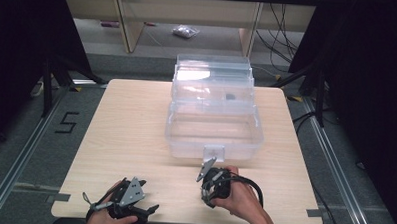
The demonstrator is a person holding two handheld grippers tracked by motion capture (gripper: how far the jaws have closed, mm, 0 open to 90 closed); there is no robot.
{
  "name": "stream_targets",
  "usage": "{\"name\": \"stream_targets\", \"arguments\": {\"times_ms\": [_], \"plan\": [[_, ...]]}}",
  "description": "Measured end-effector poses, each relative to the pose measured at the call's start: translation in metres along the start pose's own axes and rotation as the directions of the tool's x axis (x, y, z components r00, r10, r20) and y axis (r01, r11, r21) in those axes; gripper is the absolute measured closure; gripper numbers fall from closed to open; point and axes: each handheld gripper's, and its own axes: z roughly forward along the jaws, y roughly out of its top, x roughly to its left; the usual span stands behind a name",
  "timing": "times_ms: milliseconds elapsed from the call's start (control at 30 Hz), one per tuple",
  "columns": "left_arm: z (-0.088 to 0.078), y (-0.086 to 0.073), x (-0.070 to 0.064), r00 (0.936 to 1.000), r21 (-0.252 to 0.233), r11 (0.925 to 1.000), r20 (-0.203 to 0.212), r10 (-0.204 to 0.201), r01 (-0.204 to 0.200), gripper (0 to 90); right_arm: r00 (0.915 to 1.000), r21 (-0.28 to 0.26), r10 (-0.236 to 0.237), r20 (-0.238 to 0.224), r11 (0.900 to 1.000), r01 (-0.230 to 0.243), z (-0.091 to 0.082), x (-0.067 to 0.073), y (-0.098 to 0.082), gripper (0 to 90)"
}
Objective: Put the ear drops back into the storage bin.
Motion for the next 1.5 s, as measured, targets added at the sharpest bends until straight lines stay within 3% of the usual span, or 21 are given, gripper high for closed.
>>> {"name": "stream_targets", "arguments": {"times_ms": [100,167,200,333,400,567,600,667,733,833,967,1000,1100,1133,1167,1233,1267,1367,1433,1467,1500], "plan": [[-0.001,0.000,0.001,0.9998,0.020,0.9996,-0.012,0.018,-0.018,15.0,0.9998,0.012,0.017,-0.004,1.000,-0.017,0.001,0.000,0.003,38.9],[0.000,0.000,0.001,0.9999,0.007,0.9999,-0.011,0.009,-0.009,15.0,1.0000,0.008,-0.005,-0.006,1.000,0.005,0.003,-0.001,0.005,40.5],[0.000,0.000,0.001,0.9998,0.009,0.9999,-0.018,0.014,-0.013,15.0,0.9995,0.044,0.029,-0.010,0.999,-0.028,0.002,0.000,0.006,41.4],[-0.001,0.000,0.000,0.9999,0.009,0.9999,0.001,0.010,-0.010,15.0,0.9998,0.054,0.012,-0.016,0.998,-0.011,0.007,-0.002,0.009,44.5],[-0.001,0.000,0.001,0.9993,0.026,0.9993,-0.022,0.029,-0.028,15.0,0.9998,0.056,0.009,-0.017,0.998,-0.008,0.009,-0.003,0.011,45.8],[-0.001,0.000,0.001,0.9996,0.023,0.9996,-0.020,0.018,-0.018,15.0,0.9998,0.070,0.000,-0.020,0.998,0.001,0.012,-0.003,0.016,48.5],[-0.001,0.000,0.000,0.9998,0.023,0.9997,-0.019,0.009,-0.009,15.0,0.9999,0.075,-0.003,-0.016,0.997,0.004,0.013,-0.003,0.017,49.8],[-0.001,0.000,0.002,0.9994,0.025,0.9992,-0.017,0.030,-0.030,15.0,0.9996,0.091,-0.028,0.006,0.995,0.027,0.015,-0.004,0.018,51.4],[0.000,0.000,0.000,0.9999,0.009,1.0000,-0.013,0.002,-0.002,14.9,0.9993,0.096,-0.037,-0.004,0.995,0.037,0.017,-0.004,0.018,53.3],[-0.001,0.000,0.001,0.9998,0.024,0.9997,-0.016,0.012,-0.011,15.0,0.9995,0.115,-0.031,-0.001,0.993,0.031,0.018,-0.003,0.018,57.0],[-0.001,0.000,0.001,0.9997,0.020,0.9996,-0.013,0.021,-0.021,15.0,0.9995,0.111,-0.033,-0.004,0.993,0.033,0.018,-0.003,0.018,59.1],[-0.001,0.000,0.000,0.9999,0.019,0.9998,-0.014,0.004,-0.004,15.0,0.9995,0.116,-0.032,-0.002,0.993,0.032,0.018,-0.003,0.018,59.4],[0.000,0.000,0.001,0.9999,0.004,1.0000,-0.009,0.009,-0.009,15.0,0.9983,0.109,-0.057,-0.004,0.992,0.057,0.017,-0.004,0.018,60.0],[-0.002,0.000,0.001,0.9998,0.021,0.9996,-0.010,0.020,-0.019,15.0,0.9975,0.112,-0.071,0.006,0.991,0.070,0.017,-0.005,0.018,60.0],[-0.001,0.000,0.001,0.9998,0.019,0.9996,-0.008,0.019,-0.019,15.0,0.9985,0.111,-0.055,0.007,0.992,0.054,0.015,-0.003,0.018,60.1],[0.000,0.000,0.001,0.9998,0.008,0.9999,-0.013,0.012,-0.012,15.0,0.9974,0.104,-0.072,-0.003,0.992,0.072,0.013,-0.006,0.017,60.0],[0.000,0.000,0.001,0.9999,0.006,0.9999,-0.012,0.010,-0.010,15.0,0.9993,0.108,-0.037,0.001,0.993,0.037,0.010,-0.005,0.016,60.1],[-0.001,0.000,0.002,0.9996,0.022,0.9995,-0.017,0.023,-0.023,15.0,0.9995,0.094,-0.031,0.009,0.995,0.030,0.003,-0.008,0.015,60.0],[0.000,-0.001,0.000,0.9998,0.002,0.9998,-0.007,-0.018,0.018,14.9,1.0000,0.087,-0.007,0.002,0.996,0.007,0.000,-0.009,0.014,60.1],[0.000,0.000,0.001,0.9998,0.008,0.9999,-0.014,0.013,-0.013,15.0,0.9998,0.072,-0.012,-0.013,0.997,0.013,-0.002,-0.010,0.014,60.1],[-0.001,0.000,0.002,0.9995,0.025,0.9994,-0.018,0.025,-0.025,15.0,0.9994,0.079,-0.033,0.006,0.996,0.032,-0.003,-0.013,0.013,60.1]]}}
